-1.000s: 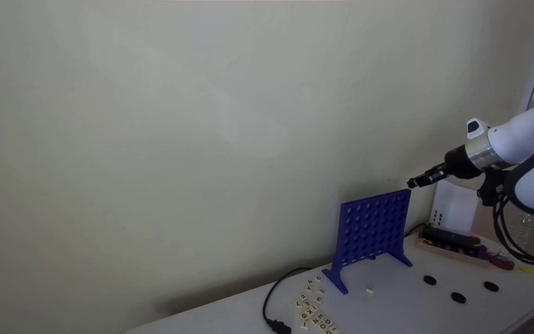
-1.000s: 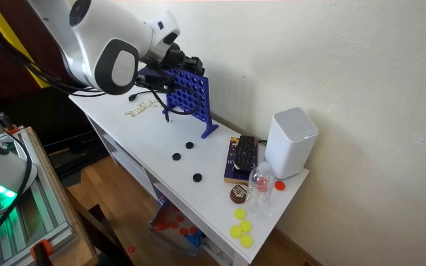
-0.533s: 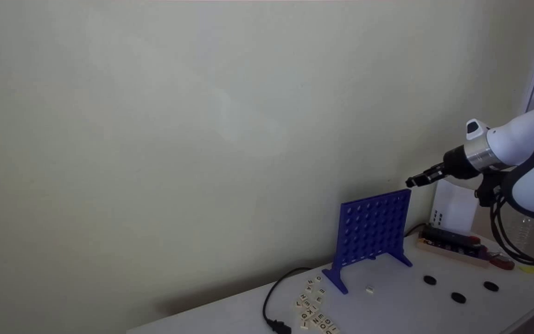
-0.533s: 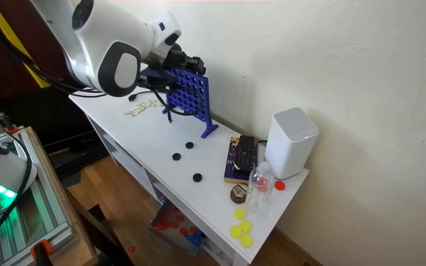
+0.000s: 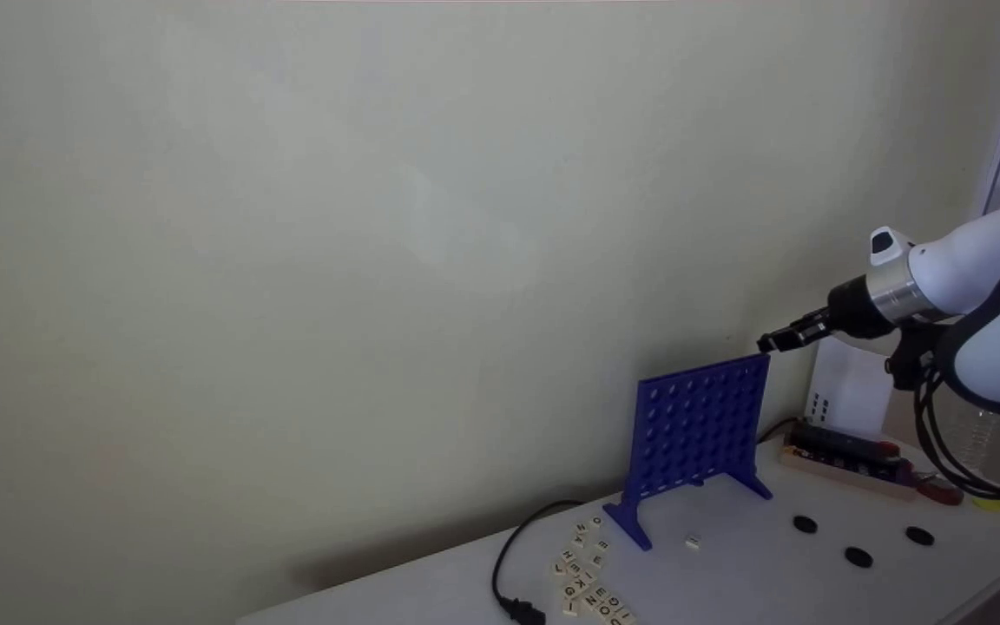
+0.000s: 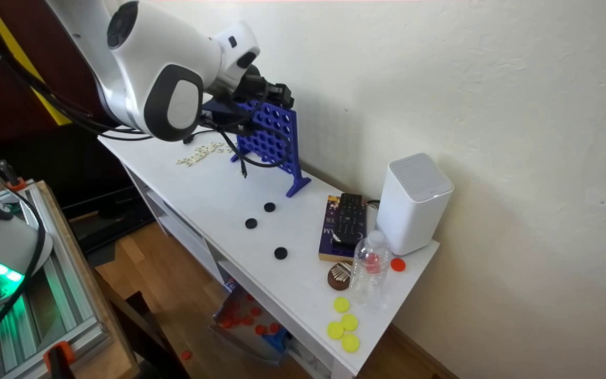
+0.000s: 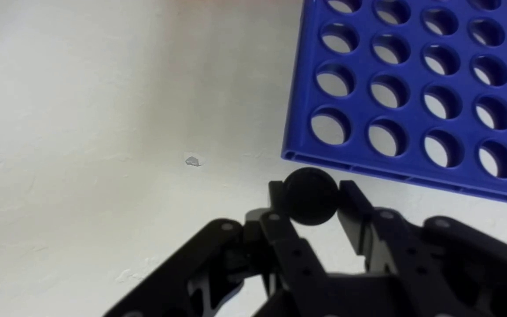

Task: Put one black chip in the blue gameboard.

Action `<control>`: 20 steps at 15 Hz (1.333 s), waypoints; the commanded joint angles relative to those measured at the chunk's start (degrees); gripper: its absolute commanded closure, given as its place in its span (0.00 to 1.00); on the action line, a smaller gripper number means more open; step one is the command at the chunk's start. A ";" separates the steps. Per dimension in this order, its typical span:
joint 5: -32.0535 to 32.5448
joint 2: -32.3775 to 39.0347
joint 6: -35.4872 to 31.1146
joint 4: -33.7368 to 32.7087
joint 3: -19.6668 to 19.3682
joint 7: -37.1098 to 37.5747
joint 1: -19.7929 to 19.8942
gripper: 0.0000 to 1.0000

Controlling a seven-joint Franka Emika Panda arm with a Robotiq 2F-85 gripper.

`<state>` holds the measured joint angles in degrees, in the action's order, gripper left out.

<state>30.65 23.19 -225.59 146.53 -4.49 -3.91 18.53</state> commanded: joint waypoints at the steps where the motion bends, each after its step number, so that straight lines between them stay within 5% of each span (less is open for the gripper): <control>1: 1.39 1.62 -1.83 -1.53 -0.04 0.43 0.10 0.91; 20: 1.35 3.73 -3.27 -2.58 -0.13 -0.51 -0.40 0.91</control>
<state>30.65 25.53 -227.20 144.97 -4.47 -4.11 18.23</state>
